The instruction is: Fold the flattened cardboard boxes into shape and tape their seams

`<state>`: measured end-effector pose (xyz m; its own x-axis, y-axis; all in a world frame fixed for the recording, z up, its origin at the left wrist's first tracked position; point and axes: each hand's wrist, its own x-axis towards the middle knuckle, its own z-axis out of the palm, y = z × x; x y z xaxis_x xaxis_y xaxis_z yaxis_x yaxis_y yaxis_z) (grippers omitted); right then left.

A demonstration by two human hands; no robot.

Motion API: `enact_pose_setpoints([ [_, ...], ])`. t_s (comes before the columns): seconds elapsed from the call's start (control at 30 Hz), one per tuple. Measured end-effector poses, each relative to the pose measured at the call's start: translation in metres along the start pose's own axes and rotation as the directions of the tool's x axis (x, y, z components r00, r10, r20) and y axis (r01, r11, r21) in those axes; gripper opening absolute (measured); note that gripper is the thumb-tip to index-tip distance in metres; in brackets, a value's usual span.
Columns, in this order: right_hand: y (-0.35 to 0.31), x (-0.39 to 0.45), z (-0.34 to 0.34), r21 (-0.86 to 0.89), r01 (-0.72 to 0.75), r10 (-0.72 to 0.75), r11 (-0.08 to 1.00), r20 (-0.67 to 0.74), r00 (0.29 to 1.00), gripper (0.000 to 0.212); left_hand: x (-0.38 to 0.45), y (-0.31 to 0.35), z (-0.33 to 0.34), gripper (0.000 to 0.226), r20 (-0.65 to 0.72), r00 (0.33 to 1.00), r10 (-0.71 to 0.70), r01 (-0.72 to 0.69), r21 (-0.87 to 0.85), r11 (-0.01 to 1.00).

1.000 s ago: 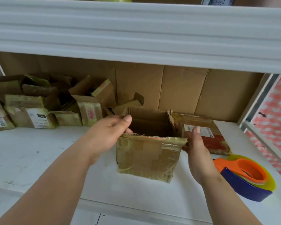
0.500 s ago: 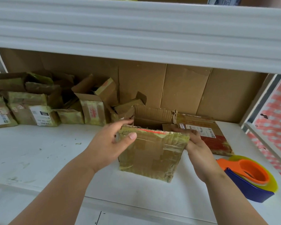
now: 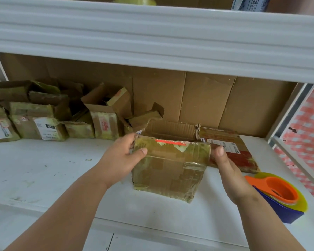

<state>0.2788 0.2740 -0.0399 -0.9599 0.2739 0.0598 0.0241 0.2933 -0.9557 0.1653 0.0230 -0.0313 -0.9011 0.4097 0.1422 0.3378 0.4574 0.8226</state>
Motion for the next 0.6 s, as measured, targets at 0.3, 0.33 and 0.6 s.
enact_pose_setpoints([
  [0.3, 0.007, 0.017, 0.015, 0.107, 0.054, -0.036, 0.993, -0.169, 0.985, 0.045, 0.014, 0.008, 0.004, 0.071, -0.183, 0.981, 0.063, -0.048, 0.081, 0.995],
  [0.33, 0.007, 0.018, 0.013, 0.096, 0.052, -0.037, 0.994, -0.156, 0.987, 0.054, 0.017, 0.008, 0.003, 0.077, -0.155, 0.988, 0.028, -0.02, 0.053, 0.998],
  [0.6, -0.005, 0.03, 0.012, 0.018, -0.028, 0.029, 0.999, -0.066, 0.997, 0.096, 0.041, 0.01, 0.003, 0.098, 0.099, 0.971, -0.218, 0.239, -0.346, 0.907],
])
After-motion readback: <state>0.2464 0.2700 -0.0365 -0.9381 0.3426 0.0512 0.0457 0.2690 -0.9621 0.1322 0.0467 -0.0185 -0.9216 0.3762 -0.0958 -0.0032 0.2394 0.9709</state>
